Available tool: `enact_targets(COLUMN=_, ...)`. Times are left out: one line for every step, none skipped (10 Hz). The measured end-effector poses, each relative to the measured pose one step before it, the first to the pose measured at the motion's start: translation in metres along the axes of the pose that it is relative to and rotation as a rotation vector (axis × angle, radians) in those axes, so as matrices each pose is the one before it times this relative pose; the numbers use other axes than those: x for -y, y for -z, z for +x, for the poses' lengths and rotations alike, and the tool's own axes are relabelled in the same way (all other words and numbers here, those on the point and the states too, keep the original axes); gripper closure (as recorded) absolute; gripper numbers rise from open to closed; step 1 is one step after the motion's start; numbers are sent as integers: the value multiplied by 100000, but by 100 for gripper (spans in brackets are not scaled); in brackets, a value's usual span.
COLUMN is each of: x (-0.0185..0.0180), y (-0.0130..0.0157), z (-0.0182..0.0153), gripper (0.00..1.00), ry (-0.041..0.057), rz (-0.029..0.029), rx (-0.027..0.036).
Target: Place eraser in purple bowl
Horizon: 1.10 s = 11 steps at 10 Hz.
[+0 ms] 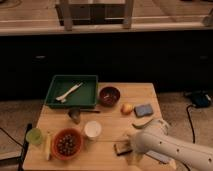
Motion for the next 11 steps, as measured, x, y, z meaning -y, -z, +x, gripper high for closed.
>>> enact_targets(x=-22, y=-154, z=13, gripper=28, ry=-426, rz=115, rx=152)
enact_targets(x=-16, y=-91, z=4, gripper=31, ry=-302, rz=140, rx=99)
enact_targets(x=-24, y=-108, z=10, gripper=42, ry=-462, rz=200, rx=13)
enact_targets(x=25, y=-83, z=-33, gripper=47, ry=-228, rz=170, rx=-3)
enact_targets(x=23, y=-56, z=4, gripper=47, ry=-309, rz=139, rx=78)
enact_targets(x=-112, y=-166, z=22, gripper=40, ry=-455, rz=-121, rx=146)
enact_targets(x=-71, y=-76, z=-7, gripper=39, ry=31, rz=6, rx=2)
enact_targets(x=-122, y=-34, z=75, gripper=42, ry=-62, rz=-49, rx=-107)
enact_targets(x=-109, y=259, z=198, gripper=51, ry=-312, rz=144, rx=-136)
enact_targets(x=263, y=814, z=-29, gripper=62, ry=-22, rz=579, rx=-88)
enact_targets(x=327, y=931, z=-330, gripper=71, ry=431, rz=182, rx=16)
